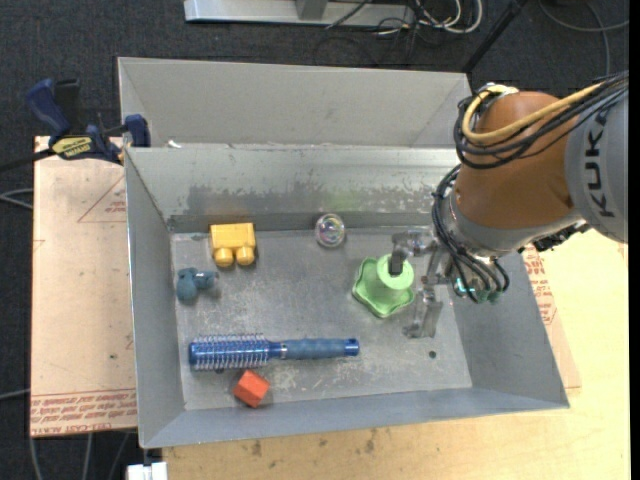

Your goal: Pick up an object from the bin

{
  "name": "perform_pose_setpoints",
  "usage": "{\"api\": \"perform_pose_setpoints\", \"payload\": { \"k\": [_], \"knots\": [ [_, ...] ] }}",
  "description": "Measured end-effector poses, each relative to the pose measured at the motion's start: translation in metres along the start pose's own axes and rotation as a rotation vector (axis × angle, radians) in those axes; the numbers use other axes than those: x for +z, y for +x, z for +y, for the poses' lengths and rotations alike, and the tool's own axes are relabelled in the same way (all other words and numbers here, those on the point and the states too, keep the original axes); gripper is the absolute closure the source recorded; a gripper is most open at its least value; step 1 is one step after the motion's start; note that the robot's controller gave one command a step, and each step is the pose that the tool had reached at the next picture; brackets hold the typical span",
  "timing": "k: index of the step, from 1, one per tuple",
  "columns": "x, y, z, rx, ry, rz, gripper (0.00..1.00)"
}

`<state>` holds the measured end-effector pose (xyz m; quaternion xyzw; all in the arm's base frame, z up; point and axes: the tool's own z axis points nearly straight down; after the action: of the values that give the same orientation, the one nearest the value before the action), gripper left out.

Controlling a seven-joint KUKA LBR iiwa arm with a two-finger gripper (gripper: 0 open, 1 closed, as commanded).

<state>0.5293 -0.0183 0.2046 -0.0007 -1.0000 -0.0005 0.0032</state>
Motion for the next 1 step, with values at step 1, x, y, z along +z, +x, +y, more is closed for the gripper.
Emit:
{"api": "perform_pose_setpoints", "payload": {
  "k": [1],
  "knots": [
    [0.087,-0.1105,-0.0054,0.008,0.0,-0.011,0.0]
  ]
}}
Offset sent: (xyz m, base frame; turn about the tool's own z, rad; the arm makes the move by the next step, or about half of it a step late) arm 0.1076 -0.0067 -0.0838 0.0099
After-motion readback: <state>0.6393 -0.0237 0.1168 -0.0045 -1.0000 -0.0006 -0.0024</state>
